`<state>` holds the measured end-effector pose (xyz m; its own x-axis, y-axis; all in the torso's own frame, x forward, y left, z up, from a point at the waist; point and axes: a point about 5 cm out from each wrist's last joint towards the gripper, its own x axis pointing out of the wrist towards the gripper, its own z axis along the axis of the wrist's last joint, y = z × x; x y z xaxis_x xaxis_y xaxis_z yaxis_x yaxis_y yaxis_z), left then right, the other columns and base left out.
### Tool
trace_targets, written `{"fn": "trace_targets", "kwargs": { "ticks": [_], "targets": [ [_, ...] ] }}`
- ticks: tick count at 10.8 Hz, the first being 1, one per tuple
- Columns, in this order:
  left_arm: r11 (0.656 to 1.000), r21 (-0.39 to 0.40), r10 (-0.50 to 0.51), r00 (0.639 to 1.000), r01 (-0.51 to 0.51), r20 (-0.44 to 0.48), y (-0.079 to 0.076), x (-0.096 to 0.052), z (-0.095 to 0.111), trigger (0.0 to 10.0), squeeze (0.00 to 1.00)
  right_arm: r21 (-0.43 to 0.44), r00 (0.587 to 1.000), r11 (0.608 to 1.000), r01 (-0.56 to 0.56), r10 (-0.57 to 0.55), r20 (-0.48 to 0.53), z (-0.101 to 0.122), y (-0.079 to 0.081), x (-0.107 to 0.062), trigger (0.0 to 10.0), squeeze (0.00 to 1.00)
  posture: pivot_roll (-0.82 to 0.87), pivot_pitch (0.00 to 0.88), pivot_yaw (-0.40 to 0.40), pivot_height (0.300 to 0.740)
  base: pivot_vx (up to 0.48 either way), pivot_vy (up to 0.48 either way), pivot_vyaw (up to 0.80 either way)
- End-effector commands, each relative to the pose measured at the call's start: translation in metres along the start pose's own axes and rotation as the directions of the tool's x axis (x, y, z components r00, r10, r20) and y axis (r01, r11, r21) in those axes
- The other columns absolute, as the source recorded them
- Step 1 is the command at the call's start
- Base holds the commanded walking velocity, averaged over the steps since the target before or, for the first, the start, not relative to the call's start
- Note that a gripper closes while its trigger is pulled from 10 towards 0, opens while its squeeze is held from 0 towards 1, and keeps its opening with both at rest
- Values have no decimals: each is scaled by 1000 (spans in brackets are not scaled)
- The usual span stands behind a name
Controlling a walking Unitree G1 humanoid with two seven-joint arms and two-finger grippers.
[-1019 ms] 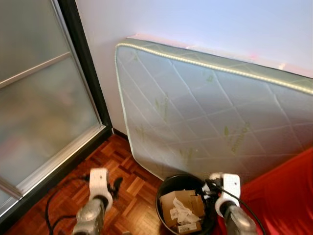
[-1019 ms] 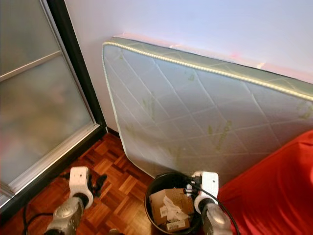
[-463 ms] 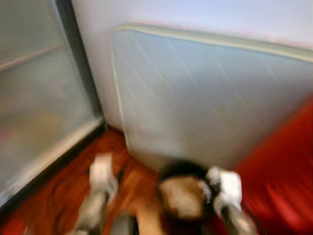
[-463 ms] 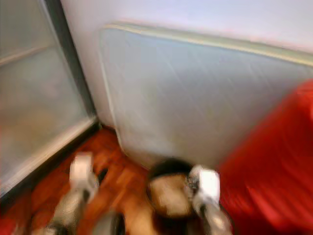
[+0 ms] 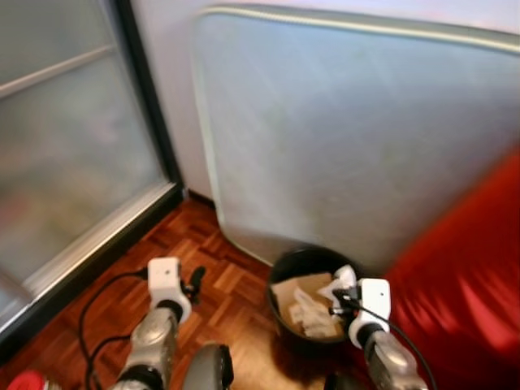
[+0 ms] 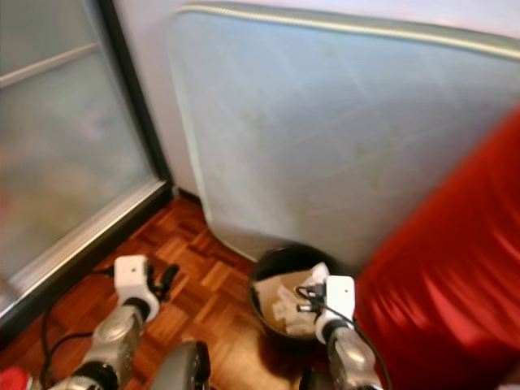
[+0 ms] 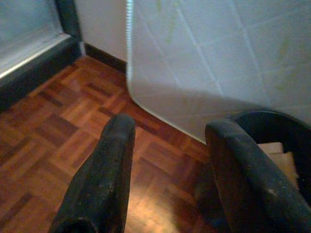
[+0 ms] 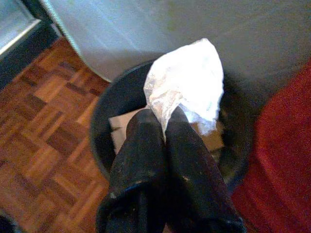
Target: Clean up the room
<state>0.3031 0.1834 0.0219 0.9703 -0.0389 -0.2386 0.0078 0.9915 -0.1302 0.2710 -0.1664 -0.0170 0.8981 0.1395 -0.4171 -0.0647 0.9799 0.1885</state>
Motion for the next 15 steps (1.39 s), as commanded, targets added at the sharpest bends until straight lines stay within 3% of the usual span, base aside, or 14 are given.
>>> {"fn": "trace_targets", "kwargs": {
  "ticks": [1, 8, 12, 15],
  "targets": [
    [1000, 3, 11, 1000, -11, -9, 5, -2, -1, 10000, 0, -4, 1000, 1000, -12, 12, 1, 1, 3, 1, 10000, 0, -24, 79, -4, 616, 0, 0, 0],
    [1000, 7, 12, 1000, -12, -9, 7, -1, 0, 10000, 0, 0, 1000, 1000, -5, 5, -6, 1, 5, 3, 10000, 0, -18, 87, -1, 616, 359, 0, 0],
    [999, -19, -43, 999, 44, 9, -2, 1, 3, 10000, 0, -12, 999, 1000, 16, -16, -28, 2, 7, 6, 10000, 0, -4, 98, 1, 616, 0, 0, 0],
    [993, -31, -108, 991, 111, 85, -20, 9, 19, 10000, 0, -19, 998, 1000, -21, 20, -65, 6, 19, 12, 10000, 0, 27, 119, 1, 616, 0, 0, 0]
  ]
}}
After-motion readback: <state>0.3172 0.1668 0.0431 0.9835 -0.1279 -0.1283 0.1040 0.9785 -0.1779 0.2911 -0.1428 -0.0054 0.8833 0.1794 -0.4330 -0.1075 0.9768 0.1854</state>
